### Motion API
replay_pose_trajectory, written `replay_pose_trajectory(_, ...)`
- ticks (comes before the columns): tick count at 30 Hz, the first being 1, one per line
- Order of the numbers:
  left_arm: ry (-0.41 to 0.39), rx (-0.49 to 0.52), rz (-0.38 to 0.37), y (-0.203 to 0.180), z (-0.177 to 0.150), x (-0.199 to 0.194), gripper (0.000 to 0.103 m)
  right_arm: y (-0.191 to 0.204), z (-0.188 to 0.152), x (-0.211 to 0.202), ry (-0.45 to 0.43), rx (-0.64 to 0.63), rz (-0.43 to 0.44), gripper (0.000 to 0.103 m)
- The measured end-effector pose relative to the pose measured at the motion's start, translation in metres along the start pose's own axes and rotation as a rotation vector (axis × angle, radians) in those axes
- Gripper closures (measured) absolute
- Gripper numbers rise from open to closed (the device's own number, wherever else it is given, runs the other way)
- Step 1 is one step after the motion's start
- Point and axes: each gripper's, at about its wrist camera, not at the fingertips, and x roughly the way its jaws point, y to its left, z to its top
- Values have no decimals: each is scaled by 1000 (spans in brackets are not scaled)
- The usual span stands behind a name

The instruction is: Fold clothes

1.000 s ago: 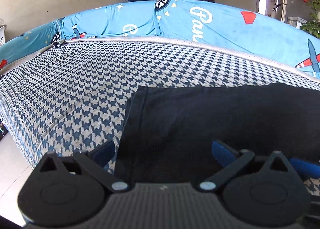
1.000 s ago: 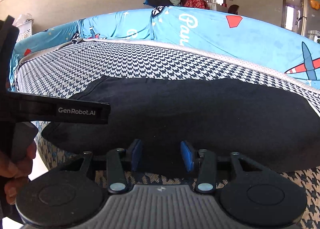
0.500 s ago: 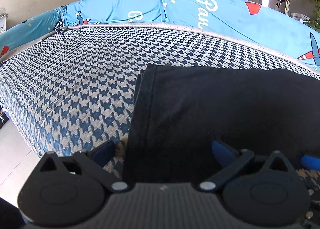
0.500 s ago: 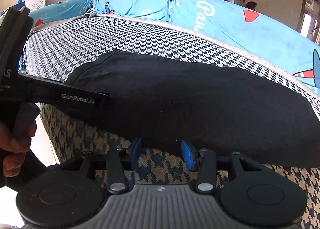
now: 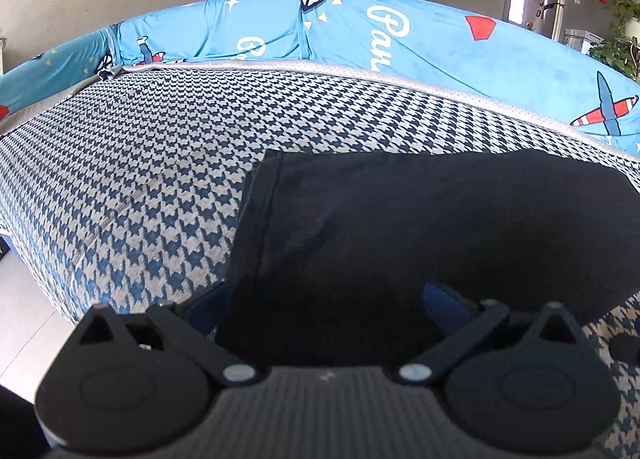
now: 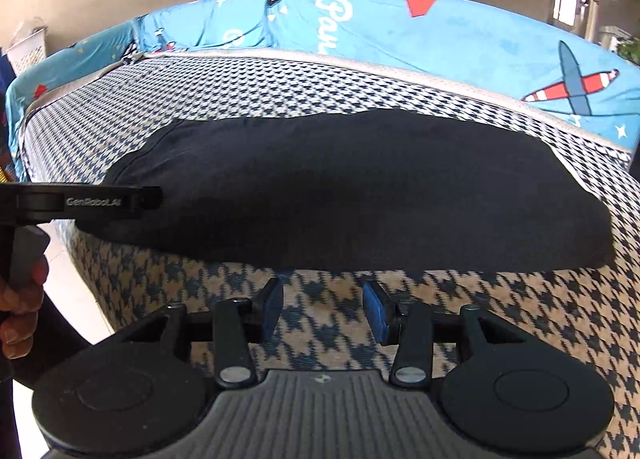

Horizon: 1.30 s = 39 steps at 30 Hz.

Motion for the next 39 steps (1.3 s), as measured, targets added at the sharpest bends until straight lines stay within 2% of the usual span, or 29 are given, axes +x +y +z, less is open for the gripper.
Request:
replay_pose_trajectory(5,29,21,-42,-14,-4,6,0,-48,4,-2,31,196,-18,60)
replay_pose_trajectory(12,57,98,-40,-32,-16,4,0,-87,9,-5,53,195,-80,59)
replay_pose_trajectory(16,92,109,-64,-37,-16,-4,0,-116,8,-4,56,324,-84,58)
replay_pose_trajectory(19,97,105,-126,-39,-8,-13,0,-137,7,-7,44,430,-86,57)
replay_pose_trajectory(22,76,172,-169,-48,7,-18,0,-159,3,-7,35,562,-100,54)
replay_pose_trajectory(26,68,244,-167,-59,27,-9,0,-186,-2,-8,5,725,-84,54)
replay_pose_trajectory(32,115,191,-190,-64,46,15,0,-194,0,-3,-22,748,-115,54)
replay_pose_trajectory(39,165,168,-244,-75,50,37,0,-201,5,11,-59,755,-128,54)
